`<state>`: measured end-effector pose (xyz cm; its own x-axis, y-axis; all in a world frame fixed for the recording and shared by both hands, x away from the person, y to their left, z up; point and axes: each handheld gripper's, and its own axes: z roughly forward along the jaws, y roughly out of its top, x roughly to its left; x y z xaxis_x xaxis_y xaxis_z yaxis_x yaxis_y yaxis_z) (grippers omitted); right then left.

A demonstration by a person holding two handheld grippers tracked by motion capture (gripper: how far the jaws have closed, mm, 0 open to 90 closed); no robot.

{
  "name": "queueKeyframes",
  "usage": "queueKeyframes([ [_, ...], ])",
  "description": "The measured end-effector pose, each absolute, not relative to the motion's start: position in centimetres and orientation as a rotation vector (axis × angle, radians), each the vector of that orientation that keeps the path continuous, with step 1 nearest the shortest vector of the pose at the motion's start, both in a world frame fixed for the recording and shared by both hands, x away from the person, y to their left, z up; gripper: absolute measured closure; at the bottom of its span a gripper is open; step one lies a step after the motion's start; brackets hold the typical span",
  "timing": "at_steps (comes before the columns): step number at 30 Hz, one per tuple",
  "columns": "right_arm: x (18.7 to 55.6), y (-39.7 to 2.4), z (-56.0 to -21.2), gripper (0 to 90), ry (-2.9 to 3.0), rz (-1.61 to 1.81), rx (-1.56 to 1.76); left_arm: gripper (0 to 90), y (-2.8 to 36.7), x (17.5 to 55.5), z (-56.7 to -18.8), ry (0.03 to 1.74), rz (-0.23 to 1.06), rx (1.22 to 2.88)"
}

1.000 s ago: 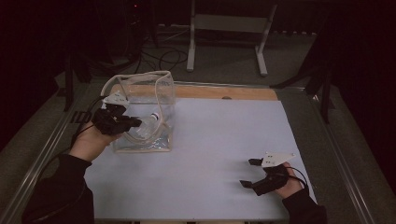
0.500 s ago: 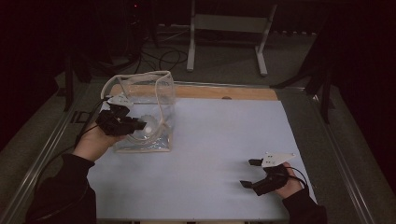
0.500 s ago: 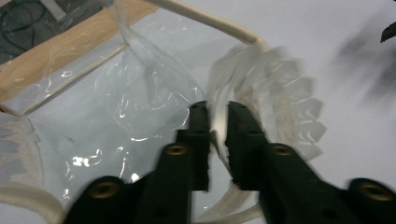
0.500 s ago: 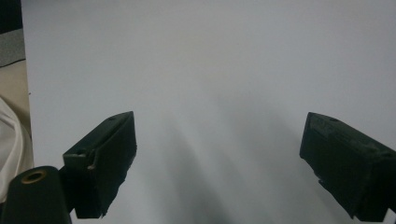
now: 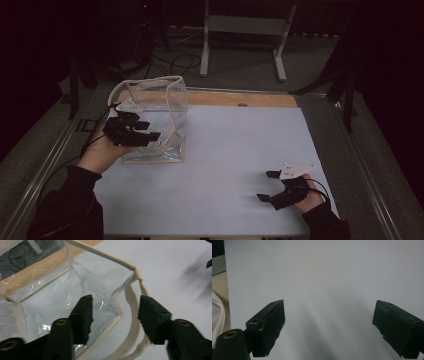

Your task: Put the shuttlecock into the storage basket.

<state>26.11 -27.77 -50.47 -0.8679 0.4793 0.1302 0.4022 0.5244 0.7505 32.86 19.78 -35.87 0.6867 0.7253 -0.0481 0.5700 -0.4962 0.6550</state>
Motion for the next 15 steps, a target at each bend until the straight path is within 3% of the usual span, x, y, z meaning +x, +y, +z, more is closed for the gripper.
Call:
queueKeyframes([
  [10, 26.1, -27.7, -50.3, 10.8, 2.658, 1.280, 0.773, 39.8, 19.3, 32.0, -35.6, 0.940, 0.285, 2.228],
  [15, 26.1, -27.7, -50.3, 10.8, 2.660, 1.280, 0.772, 27.6, 19.1, 31.7, -35.4, 0.919, 0.270, 2.222],
])
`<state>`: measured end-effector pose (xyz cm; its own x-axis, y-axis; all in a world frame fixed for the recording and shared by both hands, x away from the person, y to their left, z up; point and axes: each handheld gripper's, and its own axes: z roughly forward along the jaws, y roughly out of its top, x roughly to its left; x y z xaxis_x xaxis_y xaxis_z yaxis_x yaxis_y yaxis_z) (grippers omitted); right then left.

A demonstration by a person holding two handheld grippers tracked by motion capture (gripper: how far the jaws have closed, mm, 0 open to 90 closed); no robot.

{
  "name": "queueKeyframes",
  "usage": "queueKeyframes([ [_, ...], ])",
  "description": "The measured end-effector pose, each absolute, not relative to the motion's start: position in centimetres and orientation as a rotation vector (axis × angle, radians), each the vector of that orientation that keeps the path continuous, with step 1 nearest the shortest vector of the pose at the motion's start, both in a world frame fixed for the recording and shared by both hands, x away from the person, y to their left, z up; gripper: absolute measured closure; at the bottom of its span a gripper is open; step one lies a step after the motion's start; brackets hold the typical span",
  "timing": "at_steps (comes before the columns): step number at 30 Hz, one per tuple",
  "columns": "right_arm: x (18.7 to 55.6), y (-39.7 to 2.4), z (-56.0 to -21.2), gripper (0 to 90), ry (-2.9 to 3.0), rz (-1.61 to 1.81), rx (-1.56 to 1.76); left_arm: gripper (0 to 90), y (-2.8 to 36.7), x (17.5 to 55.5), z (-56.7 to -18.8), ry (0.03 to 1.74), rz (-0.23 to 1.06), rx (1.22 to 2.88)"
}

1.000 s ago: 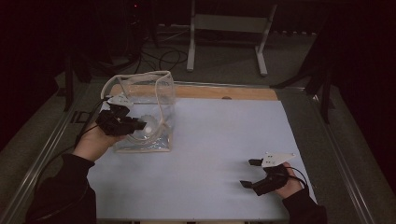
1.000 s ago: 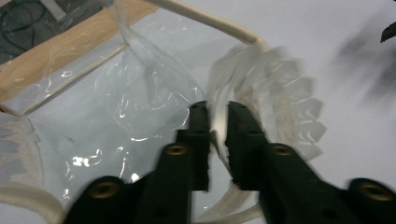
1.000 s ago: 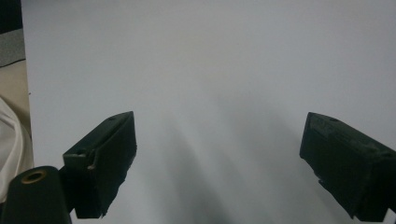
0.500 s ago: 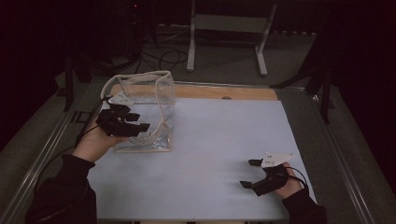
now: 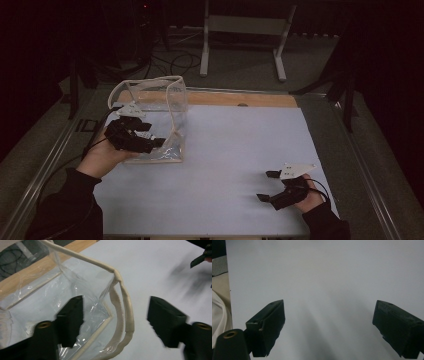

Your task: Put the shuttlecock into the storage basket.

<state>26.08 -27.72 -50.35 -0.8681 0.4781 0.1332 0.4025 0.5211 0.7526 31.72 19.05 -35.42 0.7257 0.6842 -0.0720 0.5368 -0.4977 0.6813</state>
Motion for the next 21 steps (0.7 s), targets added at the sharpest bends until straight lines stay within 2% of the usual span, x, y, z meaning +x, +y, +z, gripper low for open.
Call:
queueKeyframes([
  [4, 26.11, -27.75, -50.34, 10.8, 2.662, 1.277, 0.774, 16.9, 18.80, 31.40, -35.17, 0.891, 0.275, 2.218],
  [9, 26.11, -27.74, -50.32, 10.8, 2.659, 1.282, 0.771, 15.0, 18.82, 31.30, -34.90, 0.888, 0.266, 2.196],
  [12, 26.11, -27.74, -50.31, 10.8, 2.658, 1.281, 0.770, 3.8, 18.90, 31.31, -34.93, 0.864, 0.219, 2.192],
  [21, 26.10, -27.88, -50.25, 10.8, 2.655, 1.286, 0.771, 0.2, 18.87, 30.99, -35.13, 0.829, 0.224, 2.192],
])
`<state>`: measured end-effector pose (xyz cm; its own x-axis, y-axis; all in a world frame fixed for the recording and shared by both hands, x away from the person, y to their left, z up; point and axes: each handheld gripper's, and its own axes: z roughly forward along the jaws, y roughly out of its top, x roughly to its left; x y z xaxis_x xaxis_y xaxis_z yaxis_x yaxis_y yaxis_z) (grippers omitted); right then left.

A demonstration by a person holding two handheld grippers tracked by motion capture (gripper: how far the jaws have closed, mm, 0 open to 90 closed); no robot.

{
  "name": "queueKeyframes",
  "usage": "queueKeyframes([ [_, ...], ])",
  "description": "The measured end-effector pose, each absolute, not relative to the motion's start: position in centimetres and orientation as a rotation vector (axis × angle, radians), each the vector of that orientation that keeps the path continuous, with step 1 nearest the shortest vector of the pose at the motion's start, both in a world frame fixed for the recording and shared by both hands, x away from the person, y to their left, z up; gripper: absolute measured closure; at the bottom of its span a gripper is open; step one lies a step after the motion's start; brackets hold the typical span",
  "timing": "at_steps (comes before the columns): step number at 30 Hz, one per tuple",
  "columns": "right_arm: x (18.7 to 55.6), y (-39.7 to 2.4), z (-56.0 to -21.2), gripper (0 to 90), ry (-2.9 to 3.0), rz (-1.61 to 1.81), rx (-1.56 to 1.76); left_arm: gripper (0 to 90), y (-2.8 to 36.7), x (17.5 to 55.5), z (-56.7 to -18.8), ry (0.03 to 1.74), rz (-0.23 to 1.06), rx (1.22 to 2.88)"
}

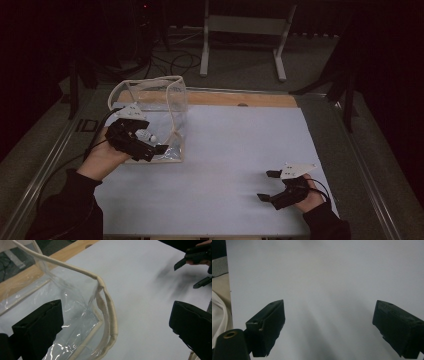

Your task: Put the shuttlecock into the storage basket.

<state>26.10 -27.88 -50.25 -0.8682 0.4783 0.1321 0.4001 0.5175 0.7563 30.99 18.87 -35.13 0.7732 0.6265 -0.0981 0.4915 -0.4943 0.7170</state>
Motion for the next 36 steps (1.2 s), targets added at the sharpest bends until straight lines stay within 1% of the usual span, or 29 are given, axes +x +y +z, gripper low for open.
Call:
queueKeyframes([
  [19, 26.0, -27.9, -50.3, 10.8, 2.654, 1.283, 0.775, 0.2, 18.8, 29.2, -36.0, 0.765, 0.222, 2.190],
  [36, 25.9, -27.8, -50.3, 10.8, 2.659, 1.281, 0.771, 0.2, 18.4, 25.6, -36.2, 0.674, 0.236, 2.171],
])
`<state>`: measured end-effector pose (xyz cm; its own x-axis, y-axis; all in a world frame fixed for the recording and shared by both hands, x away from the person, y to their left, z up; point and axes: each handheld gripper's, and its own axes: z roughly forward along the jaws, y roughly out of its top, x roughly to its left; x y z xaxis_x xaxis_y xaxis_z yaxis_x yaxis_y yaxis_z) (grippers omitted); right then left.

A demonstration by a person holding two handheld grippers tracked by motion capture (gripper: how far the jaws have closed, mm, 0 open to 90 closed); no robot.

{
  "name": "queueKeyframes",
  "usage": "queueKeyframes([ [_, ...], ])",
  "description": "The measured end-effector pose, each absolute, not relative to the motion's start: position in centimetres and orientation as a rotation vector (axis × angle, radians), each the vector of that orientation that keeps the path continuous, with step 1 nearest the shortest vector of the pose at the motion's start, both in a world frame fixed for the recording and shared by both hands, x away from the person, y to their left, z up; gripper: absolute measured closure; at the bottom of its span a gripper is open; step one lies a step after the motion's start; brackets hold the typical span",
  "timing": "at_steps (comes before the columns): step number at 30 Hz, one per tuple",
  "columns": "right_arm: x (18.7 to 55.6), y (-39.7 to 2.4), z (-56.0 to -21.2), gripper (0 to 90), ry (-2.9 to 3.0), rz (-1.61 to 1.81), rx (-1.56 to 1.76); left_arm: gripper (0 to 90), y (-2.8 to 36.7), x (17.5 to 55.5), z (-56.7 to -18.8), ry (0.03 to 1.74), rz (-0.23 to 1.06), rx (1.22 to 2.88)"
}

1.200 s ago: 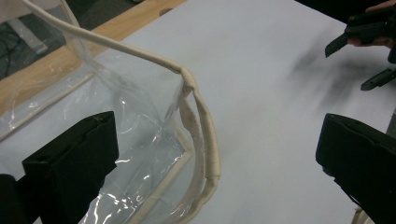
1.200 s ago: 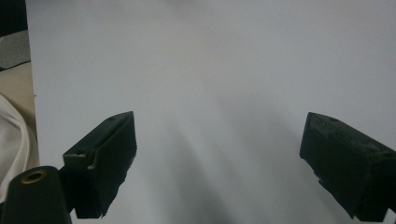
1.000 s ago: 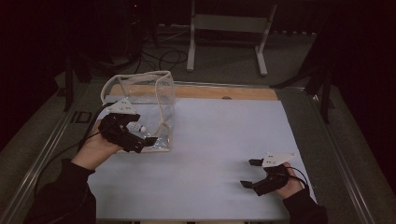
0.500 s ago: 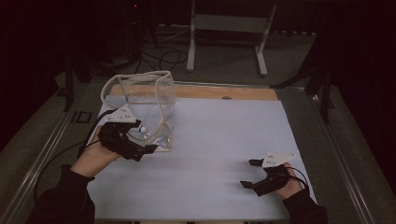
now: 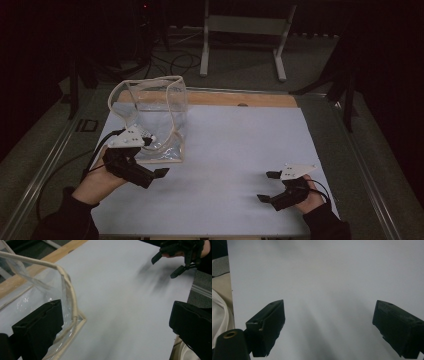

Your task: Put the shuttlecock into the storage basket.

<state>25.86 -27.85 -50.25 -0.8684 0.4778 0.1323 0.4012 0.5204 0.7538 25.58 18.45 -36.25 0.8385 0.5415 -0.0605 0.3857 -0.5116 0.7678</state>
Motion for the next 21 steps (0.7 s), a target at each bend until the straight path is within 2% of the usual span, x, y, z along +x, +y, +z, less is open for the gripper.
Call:
queueKeyframes([
  [12, 25.8, -27.8, -50.2, 10.8, 2.660, 1.282, 0.772, 0.2, 18.1, 23.2, -37.2, 0.610, 0.220, 2.160],
  [21, 25.8, -27.8, -50.2, 10.8, 2.658, 1.288, 0.772, 0.2, 17.7, 22.3, -39.9, 0.572, 0.198, 2.160],
])
